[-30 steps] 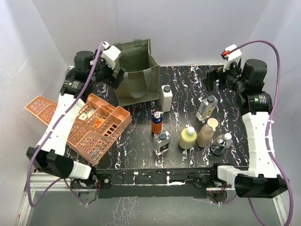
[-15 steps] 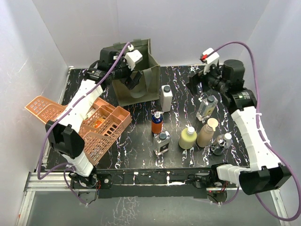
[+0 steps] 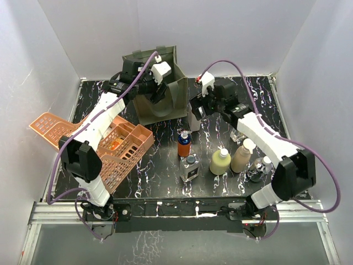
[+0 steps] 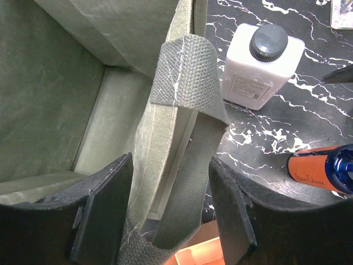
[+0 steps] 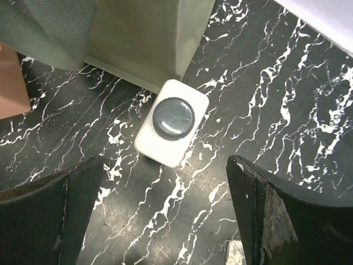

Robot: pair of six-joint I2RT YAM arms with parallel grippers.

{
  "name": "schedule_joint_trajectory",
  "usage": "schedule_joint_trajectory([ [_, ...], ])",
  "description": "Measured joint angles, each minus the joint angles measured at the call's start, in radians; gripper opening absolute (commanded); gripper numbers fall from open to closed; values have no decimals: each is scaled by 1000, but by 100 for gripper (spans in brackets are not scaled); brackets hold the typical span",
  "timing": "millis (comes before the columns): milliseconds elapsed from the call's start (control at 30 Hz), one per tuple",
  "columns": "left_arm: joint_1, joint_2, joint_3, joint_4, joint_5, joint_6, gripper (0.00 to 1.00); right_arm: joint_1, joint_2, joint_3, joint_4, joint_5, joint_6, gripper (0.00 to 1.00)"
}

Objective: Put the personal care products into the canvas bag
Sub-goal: Move the canvas bag to the center of the board, then pick up the care product from the center of the board.

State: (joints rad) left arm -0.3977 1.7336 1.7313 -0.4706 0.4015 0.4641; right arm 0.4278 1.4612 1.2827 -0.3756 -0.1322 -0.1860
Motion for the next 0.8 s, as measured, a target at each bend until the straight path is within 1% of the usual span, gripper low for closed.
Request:
schedule_joint_trajectory([
  [100, 0, -2, -12, 6, 6, -3, 48, 24, 59, -1, 29, 39, 27, 94],
  [333, 0, -11, -15, 14, 36, -12, 45, 41, 183, 4, 49, 94, 84, 88],
  [433, 0, -17, -21, 19, 49, -17, 41, 41, 209, 4, 52, 117, 99, 80],
  [533, 0, -23, -32, 20, 60, -19, 38, 41, 224, 4, 67, 136, 113, 75],
  [700, 0, -23, -33, 21, 77, -23, 36, 42, 243, 8, 77, 138, 130, 59],
  [767, 0, -23, -33, 21, 85, -26, 36, 44, 251, 18, 79, 134, 134, 51],
  [800, 0, -23, -33, 21, 87, -28, 36, 44, 255, 21, 79, 135, 135, 44],
])
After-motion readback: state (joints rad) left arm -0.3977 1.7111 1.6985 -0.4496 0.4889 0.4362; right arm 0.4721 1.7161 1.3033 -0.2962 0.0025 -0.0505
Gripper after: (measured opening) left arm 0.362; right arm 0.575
